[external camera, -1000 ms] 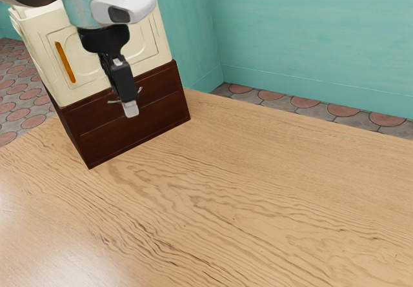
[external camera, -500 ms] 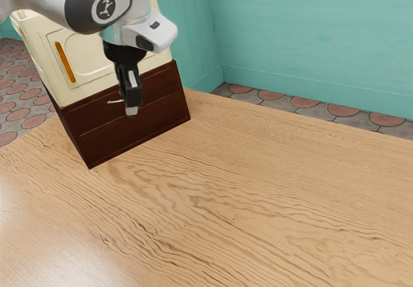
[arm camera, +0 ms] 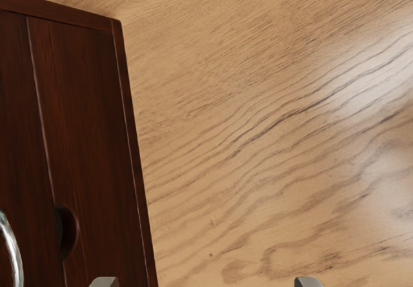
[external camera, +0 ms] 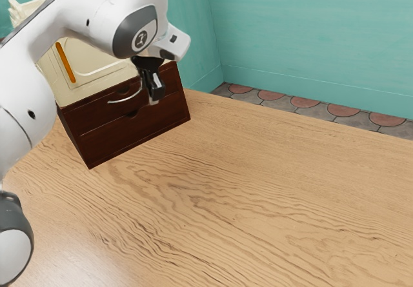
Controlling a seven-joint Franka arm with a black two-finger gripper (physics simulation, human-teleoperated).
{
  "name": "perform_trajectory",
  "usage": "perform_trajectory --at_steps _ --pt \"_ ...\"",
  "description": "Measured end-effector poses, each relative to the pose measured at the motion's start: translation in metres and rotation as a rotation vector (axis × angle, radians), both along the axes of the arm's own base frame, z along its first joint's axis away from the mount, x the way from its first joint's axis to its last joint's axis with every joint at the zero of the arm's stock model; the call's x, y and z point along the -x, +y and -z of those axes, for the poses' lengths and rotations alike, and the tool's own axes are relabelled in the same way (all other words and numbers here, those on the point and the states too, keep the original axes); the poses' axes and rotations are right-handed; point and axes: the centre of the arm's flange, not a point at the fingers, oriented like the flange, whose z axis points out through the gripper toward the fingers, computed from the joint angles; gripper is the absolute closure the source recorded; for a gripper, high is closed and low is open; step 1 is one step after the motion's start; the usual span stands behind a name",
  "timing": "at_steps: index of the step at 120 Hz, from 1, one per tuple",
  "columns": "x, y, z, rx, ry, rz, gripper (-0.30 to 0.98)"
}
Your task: Pull the drawer handle with one arm to open the drawer
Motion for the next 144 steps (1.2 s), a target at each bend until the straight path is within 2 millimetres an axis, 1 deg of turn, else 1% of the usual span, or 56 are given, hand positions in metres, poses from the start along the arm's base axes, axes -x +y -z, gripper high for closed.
perform_trajectory --at_steps 6,14,25,34,39,58,70,82,105,124,144 --pt "-0.009 0.008 0.007 -0.004 -0.021 -0.001 0.37" --pt "-0.014 0.021 0.011 -0.01 -0.045 -0.008 0.36" --pt "-0.016 0.035 0.012 -0.02 -0.07 -0.018 0.36" --pt "-0.017 0.04 0.013 -0.028 -0.081 -0.02 0.36" --pt "-0.019 0.043 0.016 -0.031 -0.082 -0.022 0.36" --pt "-0.02 0.067 0.028 -0.036 -0.077 -0.049 0.37" --pt "-0.022 0.072 0.035 -0.038 -0.074 -0.054 0.37" --pt "-0.024 0.084 0.046 -0.039 -0.07 -0.066 0.37" --pt "-0.03 0.1 0.052 -0.052 -0.088 -0.076 0.37" --pt "-0.034 0.106 0.06 -0.083 -0.088 -0.073 0.38" --pt "-0.035 0.119 0.066 -0.113 -0.091 -0.077 0.39"
